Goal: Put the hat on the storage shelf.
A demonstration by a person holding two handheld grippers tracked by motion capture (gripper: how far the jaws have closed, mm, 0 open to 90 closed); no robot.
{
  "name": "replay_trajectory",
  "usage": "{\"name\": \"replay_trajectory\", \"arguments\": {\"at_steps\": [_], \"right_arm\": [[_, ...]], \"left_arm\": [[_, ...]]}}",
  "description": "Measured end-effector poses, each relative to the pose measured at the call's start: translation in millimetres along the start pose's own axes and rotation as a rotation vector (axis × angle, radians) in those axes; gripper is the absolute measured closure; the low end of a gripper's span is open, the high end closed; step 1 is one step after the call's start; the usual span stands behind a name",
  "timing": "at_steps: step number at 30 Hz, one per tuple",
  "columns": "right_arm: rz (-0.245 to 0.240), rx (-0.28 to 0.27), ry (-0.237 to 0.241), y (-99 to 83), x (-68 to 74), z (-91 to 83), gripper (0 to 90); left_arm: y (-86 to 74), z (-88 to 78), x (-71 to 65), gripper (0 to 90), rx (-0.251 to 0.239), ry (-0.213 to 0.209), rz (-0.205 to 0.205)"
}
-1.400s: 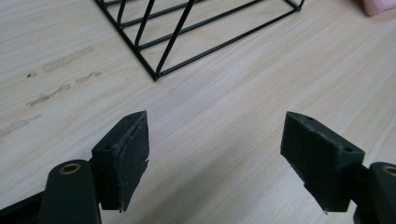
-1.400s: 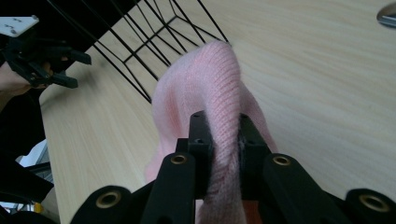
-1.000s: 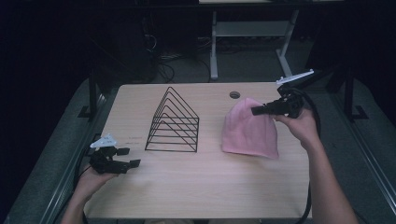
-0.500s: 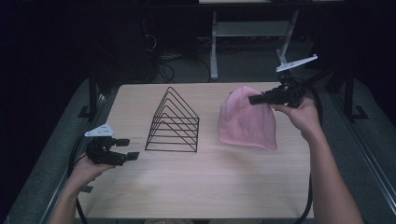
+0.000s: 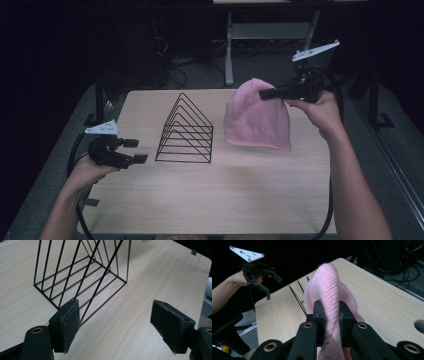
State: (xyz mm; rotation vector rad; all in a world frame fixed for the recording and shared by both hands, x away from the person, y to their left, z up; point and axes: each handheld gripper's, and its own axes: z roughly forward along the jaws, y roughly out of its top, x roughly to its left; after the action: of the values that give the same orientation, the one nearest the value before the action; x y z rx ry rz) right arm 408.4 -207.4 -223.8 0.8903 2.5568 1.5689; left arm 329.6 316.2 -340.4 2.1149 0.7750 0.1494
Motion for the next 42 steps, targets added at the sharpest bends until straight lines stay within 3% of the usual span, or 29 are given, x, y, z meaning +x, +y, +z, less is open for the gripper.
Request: {"name": "replay_trajectory", "arguments": {"at_steps": [5,11,29,42], "right_arm": [[-0.012,0.007,0.017,9.6,6.2,5.3,79.8],[-0.048,0.008,0.027,28.7,18.0,8.4,79.8],[-0.122,0.001,0.087,81.7,51.4,27.0,79.7],[-0.187,0.019,0.119,114.3,68.8,54.4,79.7]], "left_arm": [[9.3,-2.5,0.7,23.5,-0.009,-0.013,-0.006],[26.7,-5.4,-3.9,23.4,-0.003,-0.010,0.033],[66.3,-9.7,-5.9,24.7,-0.024,-0.039,0.083],[85.8,-6.6,-1.2,25.7,-0.047,-0.075,0.075]]}}
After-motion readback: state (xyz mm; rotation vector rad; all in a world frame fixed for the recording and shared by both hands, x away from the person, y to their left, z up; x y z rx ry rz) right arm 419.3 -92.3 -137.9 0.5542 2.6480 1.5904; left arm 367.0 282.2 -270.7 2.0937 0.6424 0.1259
